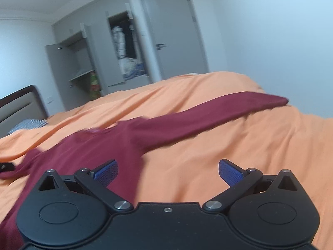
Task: Fold small clothes
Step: 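Reach the right tool to the sleeve cuff and close on it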
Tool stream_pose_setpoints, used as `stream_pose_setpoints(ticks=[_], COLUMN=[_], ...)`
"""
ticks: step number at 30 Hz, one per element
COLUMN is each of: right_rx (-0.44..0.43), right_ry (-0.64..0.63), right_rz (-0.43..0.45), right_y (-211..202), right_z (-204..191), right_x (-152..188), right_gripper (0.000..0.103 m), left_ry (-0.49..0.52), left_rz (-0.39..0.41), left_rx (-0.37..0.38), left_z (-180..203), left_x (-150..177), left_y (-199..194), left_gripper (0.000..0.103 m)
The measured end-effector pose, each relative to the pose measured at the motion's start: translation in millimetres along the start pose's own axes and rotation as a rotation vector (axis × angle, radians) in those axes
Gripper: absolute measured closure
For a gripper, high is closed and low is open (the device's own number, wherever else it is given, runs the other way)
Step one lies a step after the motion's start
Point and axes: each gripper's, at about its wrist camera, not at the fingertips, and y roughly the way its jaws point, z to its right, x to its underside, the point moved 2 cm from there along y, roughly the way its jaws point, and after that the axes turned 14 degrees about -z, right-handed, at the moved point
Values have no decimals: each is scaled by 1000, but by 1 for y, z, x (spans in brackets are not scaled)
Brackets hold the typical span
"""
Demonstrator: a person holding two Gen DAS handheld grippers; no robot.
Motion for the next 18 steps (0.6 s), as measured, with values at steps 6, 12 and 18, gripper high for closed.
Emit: stream_pose_setpoints(ticks=[6, 12, 18], right_rx=[78, 183, 202], right_ry=[100, 265, 460], right_rz=[-2, 2, -6], right_y=[62, 113, 151], right_z=[77, 159, 219], right_x=[-68, -116, -141], right_gripper=[0, 0, 5], left_ry=[-13, -3, -13], left_rz=[-52, -70, -106], left_rx=[12, 22, 20], left_z=[30, 47, 56], left_x=[-23, -23, -27], left_y=[56, 89, 112], left_gripper=[0, 0, 0])
